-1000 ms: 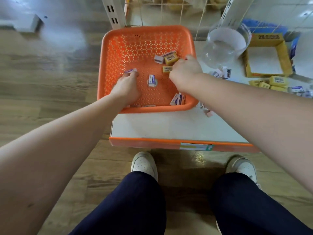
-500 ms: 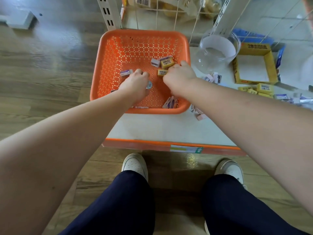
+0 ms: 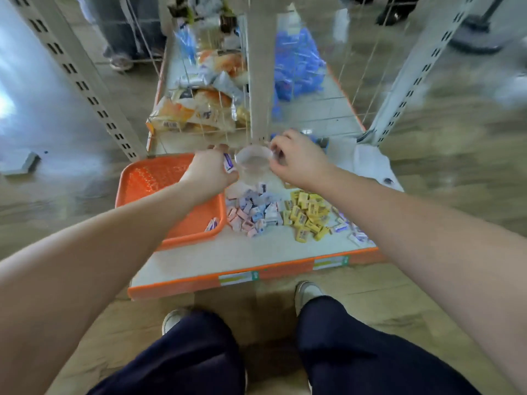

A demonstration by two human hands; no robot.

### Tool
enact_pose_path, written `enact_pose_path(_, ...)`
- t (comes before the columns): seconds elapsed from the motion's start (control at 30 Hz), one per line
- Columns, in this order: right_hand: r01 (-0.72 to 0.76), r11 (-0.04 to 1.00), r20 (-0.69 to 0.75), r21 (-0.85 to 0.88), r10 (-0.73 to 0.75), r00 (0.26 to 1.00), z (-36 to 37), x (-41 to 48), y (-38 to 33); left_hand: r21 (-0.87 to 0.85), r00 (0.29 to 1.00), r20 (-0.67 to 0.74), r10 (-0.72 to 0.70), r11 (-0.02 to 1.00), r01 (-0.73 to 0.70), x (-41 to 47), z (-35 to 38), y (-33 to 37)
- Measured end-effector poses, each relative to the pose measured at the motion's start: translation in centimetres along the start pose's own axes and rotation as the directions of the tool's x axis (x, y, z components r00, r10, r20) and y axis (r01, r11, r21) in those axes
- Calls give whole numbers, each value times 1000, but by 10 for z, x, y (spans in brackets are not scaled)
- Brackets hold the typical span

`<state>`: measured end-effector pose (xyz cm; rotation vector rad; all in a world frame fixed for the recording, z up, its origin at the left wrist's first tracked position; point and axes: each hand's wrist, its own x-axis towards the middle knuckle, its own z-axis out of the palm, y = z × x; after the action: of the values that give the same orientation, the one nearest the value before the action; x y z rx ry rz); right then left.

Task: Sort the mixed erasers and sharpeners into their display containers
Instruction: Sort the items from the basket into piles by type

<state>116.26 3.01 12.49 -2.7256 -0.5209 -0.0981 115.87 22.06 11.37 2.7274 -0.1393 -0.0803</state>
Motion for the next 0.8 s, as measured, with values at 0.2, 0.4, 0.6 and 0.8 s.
enact_pose_path(0.2, -319, 923, -116, 212, 348, 930, -46, -83, 64, -98, 980, 84, 179, 980, -171, -29, 36, 117)
enact_pose_path(0.4, -442, 841, -82, 311, 487, 870, -40, -137, 132, -166, 960, 226, 163, 978, -126, -31, 89, 157)
enact_pose_path(0.6, -527, 774, -40, 351, 574, 818, 10, -144, 187, -166, 947, 281, 156, 980, -112, -2, 148, 162)
enact_pose_path(0.8, -558, 724, -103, 406, 643, 759, 90, -125, 213, -133, 950, 290, 118, 988, -82, 34, 213, 148)
